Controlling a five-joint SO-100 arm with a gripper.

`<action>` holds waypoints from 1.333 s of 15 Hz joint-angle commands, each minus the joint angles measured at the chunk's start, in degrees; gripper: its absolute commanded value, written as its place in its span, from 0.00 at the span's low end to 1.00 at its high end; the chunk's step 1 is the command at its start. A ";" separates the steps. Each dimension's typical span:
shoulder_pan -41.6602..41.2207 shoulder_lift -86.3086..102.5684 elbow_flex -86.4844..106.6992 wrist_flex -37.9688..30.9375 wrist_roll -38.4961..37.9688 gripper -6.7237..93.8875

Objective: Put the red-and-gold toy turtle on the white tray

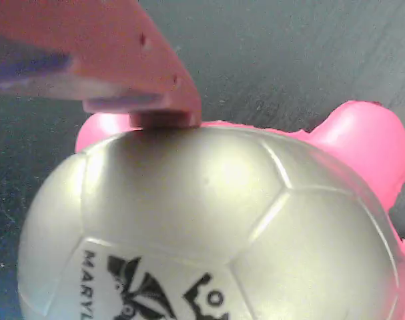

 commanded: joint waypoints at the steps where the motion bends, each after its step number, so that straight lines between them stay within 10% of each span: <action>1: 0.35 1.41 1.05 -1.23 -0.09 0.57; 20: 1.05 -0.53 2.55 -5.63 0.97 0.65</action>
